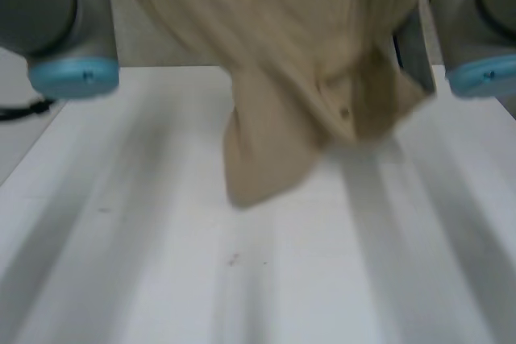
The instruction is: Fold the shorts.
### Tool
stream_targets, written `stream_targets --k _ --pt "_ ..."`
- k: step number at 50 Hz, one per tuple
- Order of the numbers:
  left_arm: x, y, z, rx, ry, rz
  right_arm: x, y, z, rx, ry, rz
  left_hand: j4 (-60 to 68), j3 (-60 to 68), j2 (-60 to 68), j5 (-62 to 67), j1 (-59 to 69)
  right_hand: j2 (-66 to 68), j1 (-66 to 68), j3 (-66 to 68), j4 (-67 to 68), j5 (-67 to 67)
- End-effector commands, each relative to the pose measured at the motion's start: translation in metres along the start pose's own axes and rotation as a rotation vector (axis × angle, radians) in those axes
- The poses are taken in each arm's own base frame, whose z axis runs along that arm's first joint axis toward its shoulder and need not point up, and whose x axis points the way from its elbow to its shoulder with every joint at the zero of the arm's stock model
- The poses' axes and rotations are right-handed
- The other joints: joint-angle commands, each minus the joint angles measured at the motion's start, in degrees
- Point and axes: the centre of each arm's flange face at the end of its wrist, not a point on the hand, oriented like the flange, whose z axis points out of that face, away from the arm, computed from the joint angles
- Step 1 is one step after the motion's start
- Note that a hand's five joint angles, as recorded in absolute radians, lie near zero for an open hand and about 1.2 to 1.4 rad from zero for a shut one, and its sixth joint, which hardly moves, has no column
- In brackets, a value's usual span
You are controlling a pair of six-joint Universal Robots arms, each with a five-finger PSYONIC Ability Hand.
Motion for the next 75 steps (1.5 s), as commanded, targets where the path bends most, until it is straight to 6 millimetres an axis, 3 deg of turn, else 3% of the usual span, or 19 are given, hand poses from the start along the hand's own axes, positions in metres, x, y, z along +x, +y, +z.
stream_targets --k 1,6,12,14,16,18,21,22,27,35,42,50,55,59,61,68,75 --pt "-0.006 -0.023 -0.013 0.071 -0.046 0.017 0.015 -0.018 -0.007 0.055 0.052 0.014 11.5 11.8 11.4 13.8 16.6 12.9 24.7 12.5 11.7 13.0" --pt "-0.009 0.001 -0.046 -0.053 0.003 0.052 -0.012 0.008 -0.036 -0.06 -0.076 0.03 11.5 11.8 11.4 13.8 16.6 12.9 24.7 12.5 11.7 13.0" --pt "-0.011 0.058 -0.116 -0.298 0.097 0.085 -0.043 0.041 -0.07 -0.178 -0.206 0.038 11.5 11.8 11.4 13.8 16.6 12.9 24.7 12.5 11.7 13.0" --pt "-0.013 0.081 -0.148 -0.403 0.137 0.099 -0.063 0.061 -0.097 -0.267 -0.302 0.044 11.5 11.8 11.4 13.8 16.6 12.9 24.7 12.5 11.7 13.0" --pt "-0.014 0.094 -0.17 -0.472 0.17 0.114 -0.069 0.068 -0.106 -0.298 -0.33 0.044 11.5 11.8 11.4 13.8 16.6 12.9 24.7 12.5 11.7 13.0" --pt "-0.015 0.111 -0.2 -0.561 0.223 0.133 -0.095 0.094 -0.139 -0.421 -0.443 0.048 11.5 11.8 11.4 13.8 16.6 12.9 24.7 12.5 11.7 13.0" --pt "-0.017 0.127 -0.225 -0.645 0.271 0.153 -0.113 0.114 -0.162 -0.51 -0.521 0.05 11.5 11.8 11.4 13.8 16.6 12.9 24.7 12.5 11.7 13.0" --pt "-0.015 0.139 -0.243 -0.706 0.307 0.172 -0.119 0.119 -0.172 -0.553 -0.556 0.05 11.5 11.8 11.4 13.8 16.6 12.9 24.7 12.5 11.7 13.0" --pt "-0.014 0.152 -0.272 -0.832 0.371 0.213 -0.12 0.12 -0.195 -0.655 -0.642 0.055 11.5 11.8 11.4 13.8 16.6 12.9 24.7 12.5 11.7 13.0" --pt "-0.029 0.124 -0.281 -0.976 0.406 0.235 -0.101 0.1 -0.228 -0.802 -0.775 0.055 11.5 11.8 11.4 13.8 16.6 12.9 24.7 12.5 11.7 13.0" --pt "-0.04 0.099 -0.297 -1.07 0.437 0.242 -0.092 0.094 -0.256 -0.946 -0.904 0.068 11.5 11.8 11.4 13.8 16.6 12.9 24.7 12.5 11.7 13.0" --pt "-0.053 0.073 -0.311 -1.107 0.452 0.237 -0.074 0.076 -0.267 -0.959 -0.923 0.045 11.5 11.8 11.4 13.8 16.6 12.9 24.7 12.5 11.7 13.0" --pt "-0.048 0.063 -0.323 -1.125 0.528 0.22 -0.07 0.069 -0.277 -0.975 -0.985 0.031 11.5 11.8 11.4 13.8 16.6 12.9 24.7 12.5 11.7 13.0" --pt "-0.041 0.058 -0.322 -1.102 0.575 0.197 -0.073 0.069 -0.281 -0.962 -1.019 0.04 -29.7 -29.5 -29.8 -27.5 -24.7 12.9 24.7 12.5 11.7 13.0" --pt "-0.037 0.055 -0.311 -1.064 0.571 0.188 -0.074 0.069 -0.28 -0.954 -1.019 0.044 -45.1 -44.8 -45.1 -42.8 -40.0 12.9 24.7 12.5 11.7 13.0" --pt "-0.022 0.05 -0.254 -0.906 0.503 0.144 -0.076 0.072 -0.279 -0.938 -1.0 0.042 -55.6 -55.3 -55.7 -53.3 -50.5 12.9 24.7 12.5 11.7 13.0" --pt "0.005 0.096 -0.201 -0.835 0.51 0.116 -0.079 0.073 -0.279 -0.921 -0.994 0.042 -54.1 -53.8 -54.1 -51.8 -49.0 12.9 24.7 12.5 11.7 13.0"
